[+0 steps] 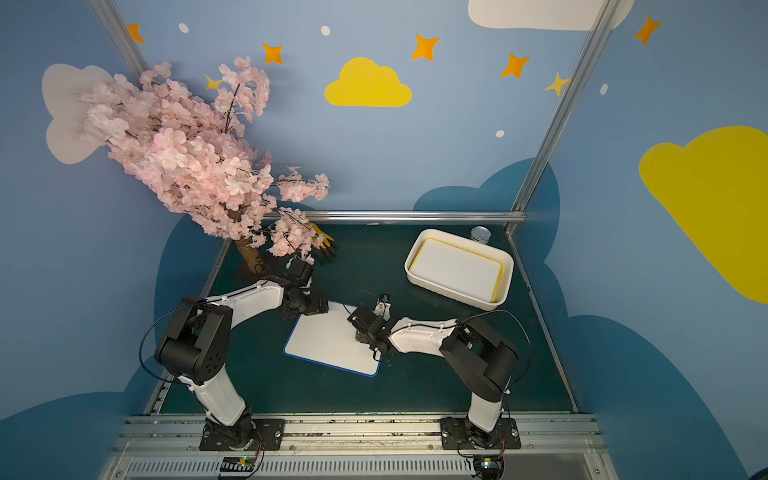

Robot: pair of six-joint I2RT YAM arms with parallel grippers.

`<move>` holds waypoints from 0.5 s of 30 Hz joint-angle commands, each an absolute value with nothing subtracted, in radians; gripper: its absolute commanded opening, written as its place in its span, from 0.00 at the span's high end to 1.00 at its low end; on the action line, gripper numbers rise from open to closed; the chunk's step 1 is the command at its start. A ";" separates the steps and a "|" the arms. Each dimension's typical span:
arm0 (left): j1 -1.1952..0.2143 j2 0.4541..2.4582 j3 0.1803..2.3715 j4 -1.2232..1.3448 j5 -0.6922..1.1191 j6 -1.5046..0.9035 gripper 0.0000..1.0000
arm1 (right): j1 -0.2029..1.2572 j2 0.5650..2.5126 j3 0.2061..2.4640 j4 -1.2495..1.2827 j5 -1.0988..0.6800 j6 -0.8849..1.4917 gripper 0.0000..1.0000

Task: Put the whiteboard into the storage box
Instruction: Pick up the whiteboard at the center of the board.

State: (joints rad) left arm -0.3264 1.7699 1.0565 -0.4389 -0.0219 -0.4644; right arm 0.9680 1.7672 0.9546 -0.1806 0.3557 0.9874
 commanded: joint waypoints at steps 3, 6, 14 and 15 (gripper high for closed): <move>-0.378 1.773 1.035 -0.443 0.226 -0.533 0.00 | 0.894 1.808 0.931 -0.046 0.084 1.018 0.16; -0.381 1.764 1.029 -0.443 0.248 -0.543 0.00 | 0.861 1.821 0.950 -0.045 0.036 1.031 0.16; -0.380 1.752 1.030 -0.451 0.278 -0.551 0.00 | 0.785 1.852 0.923 0.052 -0.160 1.163 0.17; -0.380 1.751 1.030 -0.453 0.279 -0.552 0.00 | 0.776 1.851 0.914 0.063 -0.185 1.189 0.17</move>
State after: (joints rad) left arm -0.3275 1.7584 1.0451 -0.4366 0.0002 -0.5022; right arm 0.7757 1.7512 0.9581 -0.1280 0.0639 1.0916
